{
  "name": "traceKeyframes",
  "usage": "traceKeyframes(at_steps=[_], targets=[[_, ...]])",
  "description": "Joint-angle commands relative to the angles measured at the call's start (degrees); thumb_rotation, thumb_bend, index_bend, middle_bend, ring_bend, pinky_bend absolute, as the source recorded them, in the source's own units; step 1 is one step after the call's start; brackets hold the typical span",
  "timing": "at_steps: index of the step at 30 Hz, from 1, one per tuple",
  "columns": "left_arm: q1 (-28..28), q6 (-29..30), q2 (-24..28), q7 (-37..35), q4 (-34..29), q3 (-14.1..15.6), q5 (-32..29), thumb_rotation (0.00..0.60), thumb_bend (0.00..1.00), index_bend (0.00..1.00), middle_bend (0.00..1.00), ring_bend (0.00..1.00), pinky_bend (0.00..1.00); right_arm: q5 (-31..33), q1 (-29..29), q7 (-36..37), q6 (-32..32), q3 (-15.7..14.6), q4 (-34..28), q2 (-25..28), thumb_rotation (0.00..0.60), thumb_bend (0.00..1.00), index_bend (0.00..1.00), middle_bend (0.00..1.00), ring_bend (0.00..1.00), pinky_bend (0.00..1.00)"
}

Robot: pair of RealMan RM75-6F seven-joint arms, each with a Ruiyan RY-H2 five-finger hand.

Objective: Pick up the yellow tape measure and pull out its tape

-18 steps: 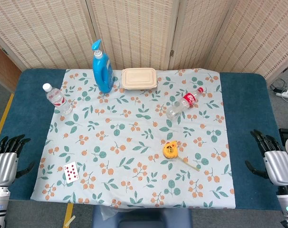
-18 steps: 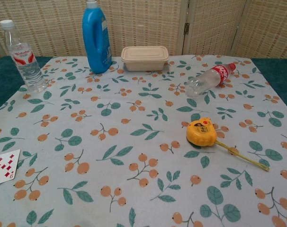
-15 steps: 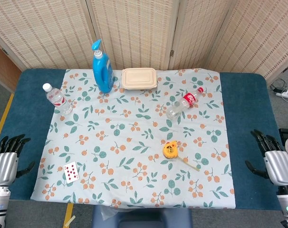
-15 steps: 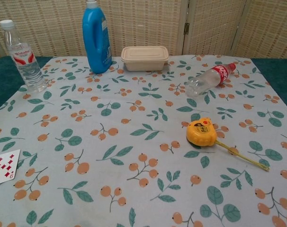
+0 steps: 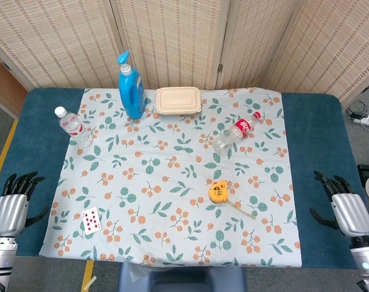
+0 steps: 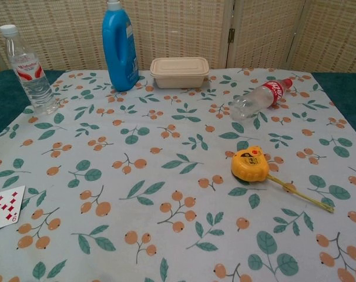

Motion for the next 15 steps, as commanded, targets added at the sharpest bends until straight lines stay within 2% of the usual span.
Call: traceKeyframes(at_steps=[1, 10, 15], targets=[[-0.1, -0.1, -0.1, 0.2, -0.2, 0.0, 0.0, 0.600, 0.29, 0.23, 0.16, 0.15, 0.00, 0.4, 2.0, -0.8, -3.6, -0.4, -0.9, -0.3, 0.600, 0.33, 0.01, 0.23, 0.22, 0.11], [-0.3, -0.5, 0.4, 0.3, -1.3, 0.4, 0.6, 0.600, 0.29, 0.23, 0.16, 0.15, 0.00, 1.6, 8.5, -0.7, -14.2, 0.1, -2.0, -3.0, 0.596, 0.34, 0.00, 0.26, 0.17, 0.09], [-0.2, -0.8, 0.6, 0.3, -1.7, 0.7, 0.6, 0.600, 0.29, 0.23, 0.16, 0.15, 0.00, 2.8, 12.9, 0.0, -20.9, 0.6, -2.5, -5.4, 0.522, 0.47, 0.00, 0.27, 0.14, 0.05]])
